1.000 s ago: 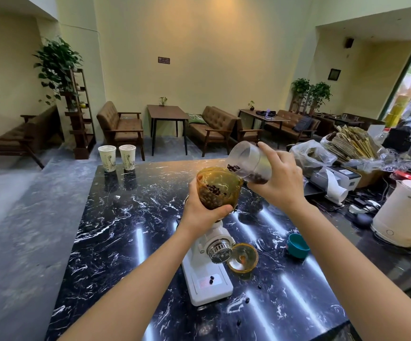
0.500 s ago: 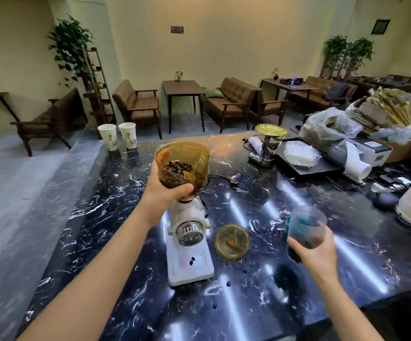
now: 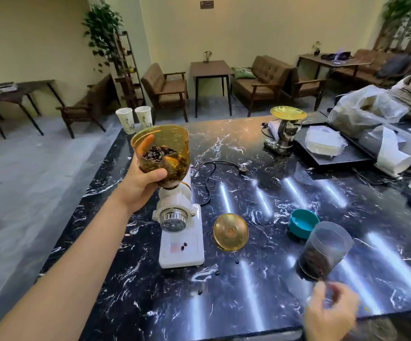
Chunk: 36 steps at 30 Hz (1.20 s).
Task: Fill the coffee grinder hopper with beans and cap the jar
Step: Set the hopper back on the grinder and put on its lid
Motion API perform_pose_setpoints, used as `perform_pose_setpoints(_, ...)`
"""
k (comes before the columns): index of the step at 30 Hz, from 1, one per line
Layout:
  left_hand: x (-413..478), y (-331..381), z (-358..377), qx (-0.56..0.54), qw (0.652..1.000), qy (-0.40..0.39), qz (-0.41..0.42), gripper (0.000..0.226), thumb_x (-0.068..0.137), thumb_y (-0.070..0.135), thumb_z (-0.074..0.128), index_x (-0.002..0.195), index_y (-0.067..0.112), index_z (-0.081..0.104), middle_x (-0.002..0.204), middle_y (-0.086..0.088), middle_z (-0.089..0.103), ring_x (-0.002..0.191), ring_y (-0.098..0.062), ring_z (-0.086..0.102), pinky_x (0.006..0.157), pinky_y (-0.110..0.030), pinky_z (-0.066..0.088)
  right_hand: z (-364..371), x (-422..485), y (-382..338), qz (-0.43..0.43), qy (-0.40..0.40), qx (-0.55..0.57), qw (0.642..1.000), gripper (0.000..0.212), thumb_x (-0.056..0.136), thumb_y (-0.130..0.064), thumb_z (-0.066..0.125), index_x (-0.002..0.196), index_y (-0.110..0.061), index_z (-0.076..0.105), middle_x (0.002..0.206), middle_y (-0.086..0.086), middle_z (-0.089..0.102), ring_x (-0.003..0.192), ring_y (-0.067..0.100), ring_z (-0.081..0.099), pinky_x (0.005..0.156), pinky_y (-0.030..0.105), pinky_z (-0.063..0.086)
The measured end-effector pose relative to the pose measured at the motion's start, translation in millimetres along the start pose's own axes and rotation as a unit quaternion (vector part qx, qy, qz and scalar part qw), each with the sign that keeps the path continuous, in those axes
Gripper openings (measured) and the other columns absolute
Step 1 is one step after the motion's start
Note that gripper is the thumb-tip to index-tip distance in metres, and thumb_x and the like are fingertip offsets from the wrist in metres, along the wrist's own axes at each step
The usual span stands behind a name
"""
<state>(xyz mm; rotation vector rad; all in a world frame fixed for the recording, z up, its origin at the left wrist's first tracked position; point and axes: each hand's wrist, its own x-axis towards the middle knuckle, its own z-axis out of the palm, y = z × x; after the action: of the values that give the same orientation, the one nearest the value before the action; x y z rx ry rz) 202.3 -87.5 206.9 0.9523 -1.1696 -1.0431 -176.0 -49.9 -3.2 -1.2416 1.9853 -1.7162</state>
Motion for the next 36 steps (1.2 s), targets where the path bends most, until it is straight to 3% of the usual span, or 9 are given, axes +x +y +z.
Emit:
perform_pose_setpoints(4, -0.6, -3.0, -0.2, -0.005, 1.000, 0.001, 0.012, 0.089, 0.069, -0.008, 0.060, 0.146, 0.018, 0.025, 0.136, -0.014, 0.049, 0.120, -0.028, 0.054, 0.094, -0.037, 0.053, 56.6, -5.5, -33.5, 0.028, -0.311, -0.069, 0.948, 0.019, 0.091, -0.018, 0.052, 0.103, -0.010, 0.065, 0.104, 0.017, 0.070, 0.096, 0.032, 0.062, 0.080, 0.030, 0.038)
perform_pose_setpoints(9, -2.3, 2.9, 3.1, -0.021, 1.000, 0.003, -0.011, 0.108, 0.054, 0.006, 0.082, 0.146, 0.013, 0.026, 0.144, -0.029, 0.039, 0.125, -0.041, 0.047, 0.102, -0.049, 0.044, 138.2, 25.7, -80.8, 0.105, -0.431, -0.120, 0.888, 0.035, 0.090, -0.030, 0.045, 0.078, -0.004, 0.064, 0.085, 0.019, 0.067, 0.092, 0.039, 0.064, 0.082, 0.042, 0.051)
perform_pose_setpoints(16, -2.8, 4.0, 1.8, 0.000, 0.999, 0.033, -0.023, 0.088, 0.052, 0.012, 0.083, 0.129, 0.026, 0.043, 0.126, -0.017, 0.056, 0.118, -0.034, 0.054, 0.096, -0.046, 0.047, 170.6, 26.6, -88.7, 0.135, -0.424, -0.239, 0.863, 0.049, 0.073, -0.052, 0.062, 0.084, -0.005, 0.064, 0.092, 0.019, 0.069, 0.092, 0.034, 0.065, 0.079, 0.037, 0.052)
perform_pose_setpoints(21, -3.2, 4.2, 0.8, 0.012, 0.999, 0.031, -0.020, 0.101, 0.053, 0.014, 0.082, 0.140, 0.016, 0.033, 0.133, -0.023, 0.053, 0.122, -0.039, 0.053, 0.104, -0.053, 0.043, 192.0, 14.3, -99.4, 0.273, -0.459, -0.039, 0.844, 0.037, 0.086, -0.018, 0.062, 0.054, -0.010, 0.044, 0.041, 0.008, 0.048, 0.032, 0.021, 0.048, 0.041, 0.024, 0.038)
perform_pose_setpoints(23, -2.7, 4.2, 0.2, 0.015, 0.999, 0.032, -0.021, 0.102, 0.052, 0.015, 0.083, 0.140, 0.016, 0.033, 0.133, -0.022, 0.053, 0.122, -0.038, 0.053, 0.104, -0.052, 0.043, 199.8, 9.2, -95.3, 0.333, -0.469, 0.011, 0.818, 0.033, 0.090, -0.010, 0.055, 0.057, -0.006, 0.053, 0.049, 0.011, 0.054, 0.037, 0.022, 0.046, 0.042, 0.023, 0.035)
perform_pose_setpoints(26, -1.6, 3.3, 0.5, 0.014, 0.999, 0.035, -0.020, 0.103, 0.051, 0.015, 0.083, 0.141, 0.016, 0.032, 0.133, -0.023, 0.053, 0.122, -0.039, 0.053, 0.105, -0.053, 0.042, 205.6, 5.3, -96.3, 0.379, -0.460, -0.002, 0.803, 0.022, 0.083, -0.016, 0.068, 0.093, 0.002, 0.060, 0.091, 0.024, 0.067, 0.066, 0.036, 0.066, 0.059, 0.035, 0.056)
perform_pose_setpoints(28, -1.0, 1.9, 0.6, 0.016, 0.999, 0.037, -0.020, 0.104, 0.051, 0.015, 0.083, 0.141, 0.015, 0.032, 0.134, -0.023, 0.052, 0.123, -0.038, 0.052, 0.105, -0.053, 0.042, 208.5, 4.5, -97.2, 0.389, -0.450, -0.003, 0.804, 0.035, 0.078, -0.016, 0.074, 0.098, 0.004, 0.053, 0.088, 0.029, 0.064, 0.068, 0.040, 0.068, 0.060, 0.042, 0.059)
perform_pose_setpoints(32, -0.4, 1.5, 0.1, 0.018, 0.999, 0.034, -0.018, 0.103, 0.052, 0.015, 0.084, 0.141, 0.016, 0.032, 0.134, -0.023, 0.052, 0.122, -0.038, 0.053, 0.104, -0.051, 0.044, 216.9, -2.9, -102.1, 0.425, -0.445, 0.048, 0.787, 0.020, 0.081, 0.008, 0.063, 0.098, 0.013, 0.055, 0.074, 0.027, 0.060, 0.057, 0.036, 0.061, 0.031, 0.031, 0.051)
perform_pose_setpoints(36, 1.3, -1.0, -2.1, 0.019, 0.999, 0.031, -0.015, 0.100, 0.053, 0.014, 0.084, 0.139, 0.017, 0.034, 0.133, -0.022, 0.054, 0.122, -0.036, 0.054, 0.102, -0.047, 0.046, 211.6, 1.3, -121.9, 0.413, -0.355, 0.111, 0.831, 0.005, 0.080, 0.009, 0.060, 0.084, 0.012, 0.059, 0.068, 0.023, 0.062, 0.048, 0.028, 0.061, 0.030, 0.021, 0.047)
